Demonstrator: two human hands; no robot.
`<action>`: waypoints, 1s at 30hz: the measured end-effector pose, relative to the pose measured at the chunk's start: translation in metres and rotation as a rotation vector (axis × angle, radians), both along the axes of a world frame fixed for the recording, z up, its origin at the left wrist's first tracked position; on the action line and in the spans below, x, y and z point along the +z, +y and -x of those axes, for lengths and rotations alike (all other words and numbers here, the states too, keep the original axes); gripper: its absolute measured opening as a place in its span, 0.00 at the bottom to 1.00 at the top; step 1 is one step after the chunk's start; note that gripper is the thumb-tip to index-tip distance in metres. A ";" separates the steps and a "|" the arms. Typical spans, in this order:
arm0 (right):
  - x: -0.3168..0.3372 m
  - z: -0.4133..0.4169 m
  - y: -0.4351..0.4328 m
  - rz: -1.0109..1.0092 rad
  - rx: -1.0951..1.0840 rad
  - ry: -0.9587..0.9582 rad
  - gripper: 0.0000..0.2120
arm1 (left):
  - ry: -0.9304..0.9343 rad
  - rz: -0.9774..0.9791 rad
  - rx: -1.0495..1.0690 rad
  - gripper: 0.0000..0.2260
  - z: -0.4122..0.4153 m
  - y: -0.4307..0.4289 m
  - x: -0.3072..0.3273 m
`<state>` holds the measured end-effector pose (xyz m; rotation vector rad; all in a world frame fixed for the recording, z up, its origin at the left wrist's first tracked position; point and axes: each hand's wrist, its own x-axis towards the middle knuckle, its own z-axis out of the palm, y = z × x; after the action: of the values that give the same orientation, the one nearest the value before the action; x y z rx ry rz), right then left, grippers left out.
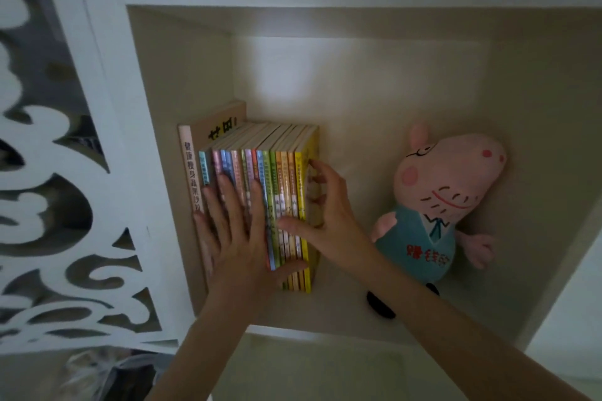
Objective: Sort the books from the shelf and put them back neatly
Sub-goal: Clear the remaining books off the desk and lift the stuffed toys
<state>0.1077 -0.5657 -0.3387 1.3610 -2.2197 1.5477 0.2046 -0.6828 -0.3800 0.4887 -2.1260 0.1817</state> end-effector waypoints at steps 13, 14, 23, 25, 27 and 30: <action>0.018 -0.007 0.001 0.090 -0.069 0.260 0.52 | 0.216 -0.034 -0.182 0.41 -0.018 0.006 0.011; 0.022 -0.009 -0.002 0.099 -0.060 0.296 0.52 | 0.224 -0.065 -0.172 0.39 -0.018 0.007 0.014; 0.046 -0.003 -0.019 0.051 0.039 0.441 0.29 | 0.148 -0.129 0.008 0.46 0.000 0.002 0.017; 0.045 -0.003 -0.019 0.048 0.043 0.428 0.27 | 0.152 -0.114 0.020 0.47 0.001 0.002 0.016; 0.046 -0.003 -0.018 0.042 0.046 0.438 0.28 | 0.170 -0.095 -0.023 0.45 -0.002 0.003 0.016; 0.055 -0.004 -0.013 0.025 0.070 0.401 0.32 | 0.235 -0.062 -0.139 0.42 -0.014 0.006 0.021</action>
<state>0.1118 -0.5786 -0.2836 1.5908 -1.9218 1.1856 0.2188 -0.6765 -0.3585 0.3763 -1.9308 -0.0201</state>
